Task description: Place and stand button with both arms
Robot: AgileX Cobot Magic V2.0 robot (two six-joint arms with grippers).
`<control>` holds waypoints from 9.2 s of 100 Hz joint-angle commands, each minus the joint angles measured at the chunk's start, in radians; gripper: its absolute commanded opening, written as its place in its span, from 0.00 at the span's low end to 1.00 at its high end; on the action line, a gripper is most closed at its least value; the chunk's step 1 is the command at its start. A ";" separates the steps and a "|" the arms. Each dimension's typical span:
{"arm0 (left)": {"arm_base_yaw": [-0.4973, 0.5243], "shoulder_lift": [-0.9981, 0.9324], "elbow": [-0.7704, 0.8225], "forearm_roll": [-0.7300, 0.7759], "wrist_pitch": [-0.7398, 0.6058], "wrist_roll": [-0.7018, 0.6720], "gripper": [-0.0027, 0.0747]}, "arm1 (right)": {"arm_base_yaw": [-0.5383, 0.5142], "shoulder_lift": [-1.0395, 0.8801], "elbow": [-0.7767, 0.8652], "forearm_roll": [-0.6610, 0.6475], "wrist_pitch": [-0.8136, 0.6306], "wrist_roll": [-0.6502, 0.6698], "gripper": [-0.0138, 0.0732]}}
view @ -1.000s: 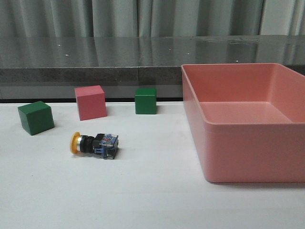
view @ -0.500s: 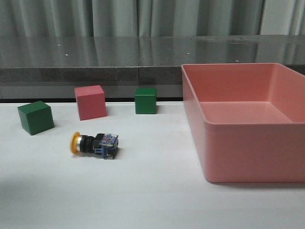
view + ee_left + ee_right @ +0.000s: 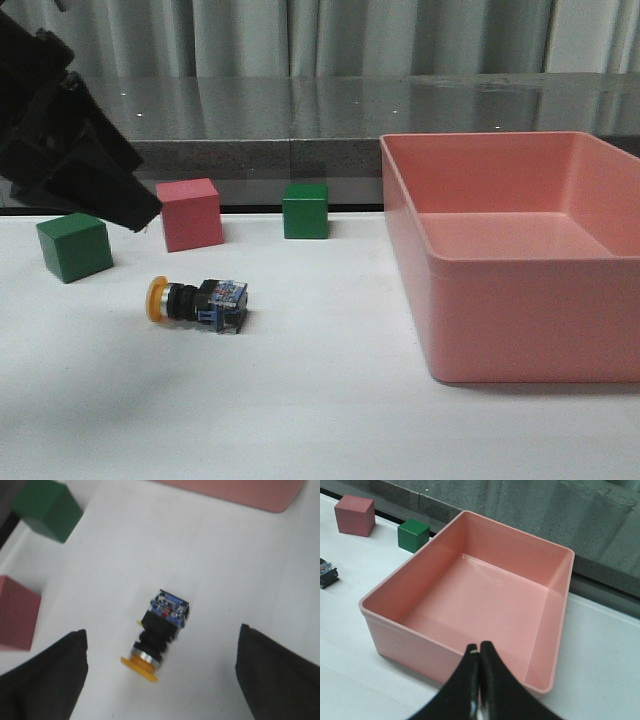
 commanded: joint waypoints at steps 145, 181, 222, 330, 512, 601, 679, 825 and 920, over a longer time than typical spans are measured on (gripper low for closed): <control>0.141 0.490 -0.042 -0.589 0.267 0.843 0.77 | -0.008 0.007 -0.024 -0.003 -0.073 0.001 0.09; 0.141 0.512 -0.042 -0.597 0.267 0.843 0.22 | -0.008 0.007 -0.024 -0.003 -0.073 0.001 0.09; 0.141 0.383 -0.044 -0.562 0.313 0.765 0.01 | -0.008 0.007 -0.024 -0.003 -0.075 0.001 0.09; -0.431 0.260 -0.450 1.390 0.233 -0.558 0.01 | -0.008 0.007 -0.024 -0.003 -0.072 0.001 0.09; -0.114 0.048 -0.522 1.353 0.440 -1.108 0.01 | -0.008 0.007 -0.024 -0.003 -0.074 0.001 0.09; 0.051 -0.880 0.506 0.687 -0.558 -1.151 0.01 | -0.008 0.007 -0.024 -0.003 -0.073 0.001 0.09; 0.051 -1.239 0.653 0.583 -0.505 -1.151 0.01 | -0.008 0.007 -0.024 -0.003 -0.073 0.001 0.09; 0.158 -1.594 1.016 1.056 -0.841 -1.709 0.01 | -0.008 0.007 -0.024 -0.003 -0.072 0.001 0.09; 0.158 -1.594 1.016 1.056 -0.841 -1.709 0.01 | -0.008 -0.008 -0.002 -0.003 -0.075 0.001 0.09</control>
